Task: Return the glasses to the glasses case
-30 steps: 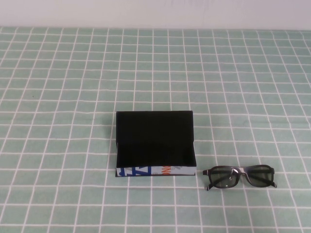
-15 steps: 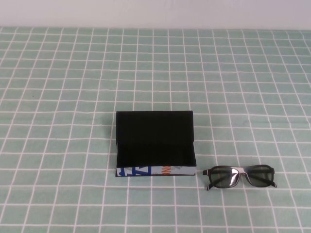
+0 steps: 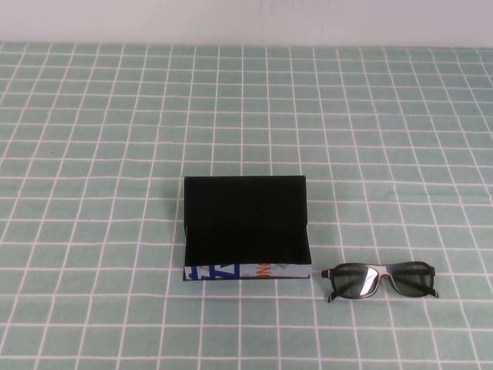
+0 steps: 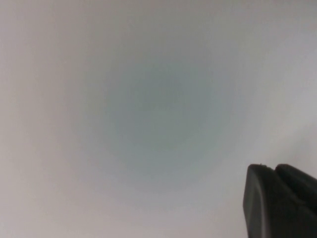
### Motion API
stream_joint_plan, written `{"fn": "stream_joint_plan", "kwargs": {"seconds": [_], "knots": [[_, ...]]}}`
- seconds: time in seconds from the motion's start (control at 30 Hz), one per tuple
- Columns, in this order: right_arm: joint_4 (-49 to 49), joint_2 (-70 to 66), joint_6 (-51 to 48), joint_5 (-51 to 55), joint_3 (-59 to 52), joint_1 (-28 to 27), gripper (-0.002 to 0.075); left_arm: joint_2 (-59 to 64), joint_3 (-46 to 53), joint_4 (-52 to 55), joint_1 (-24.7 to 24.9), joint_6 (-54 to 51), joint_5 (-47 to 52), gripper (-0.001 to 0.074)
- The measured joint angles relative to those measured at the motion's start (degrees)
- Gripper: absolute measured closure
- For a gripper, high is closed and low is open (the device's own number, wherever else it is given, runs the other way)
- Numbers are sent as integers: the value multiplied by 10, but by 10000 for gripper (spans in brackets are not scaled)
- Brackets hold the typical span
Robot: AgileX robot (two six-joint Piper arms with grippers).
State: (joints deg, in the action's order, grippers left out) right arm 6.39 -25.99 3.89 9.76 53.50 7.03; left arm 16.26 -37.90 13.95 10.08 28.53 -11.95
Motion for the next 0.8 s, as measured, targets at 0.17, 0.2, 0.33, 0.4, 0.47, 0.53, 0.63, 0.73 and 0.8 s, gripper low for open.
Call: {"fn": "stream_joint_plan", "kwargs": {"seconds": [0.17,0.2,0.33,0.4,0.47,0.53,0.63,0.73,0.8], "knots": [[-48,-44,-4,9,9,0,739,6,0,1,0,3,23,737],[-54,-50,-4,6,9,0,739,6,-1,1,0,3,23,737],[-64,-74,-4,0,10,0,739,6,-1,0,0,23,28,737],[-84,-89,-4,8,10,0,739,6,-1,0,0,35,45,737],[-132,-109,-10,17,10,0,739,6,-1,0,0,37,78,737],[-208,-135,-15,34,11,0,739,6,-1,0,0,32,126,737],[-318,-171,-16,70,13,9,739,6,-1,0,0,8,211,737],[-351,-204,-18,110,16,21,739,8,-1,0,0,-12,283,737],[-354,-223,-18,151,20,25,739,15,-1,0,0,-33,310,737]]}}
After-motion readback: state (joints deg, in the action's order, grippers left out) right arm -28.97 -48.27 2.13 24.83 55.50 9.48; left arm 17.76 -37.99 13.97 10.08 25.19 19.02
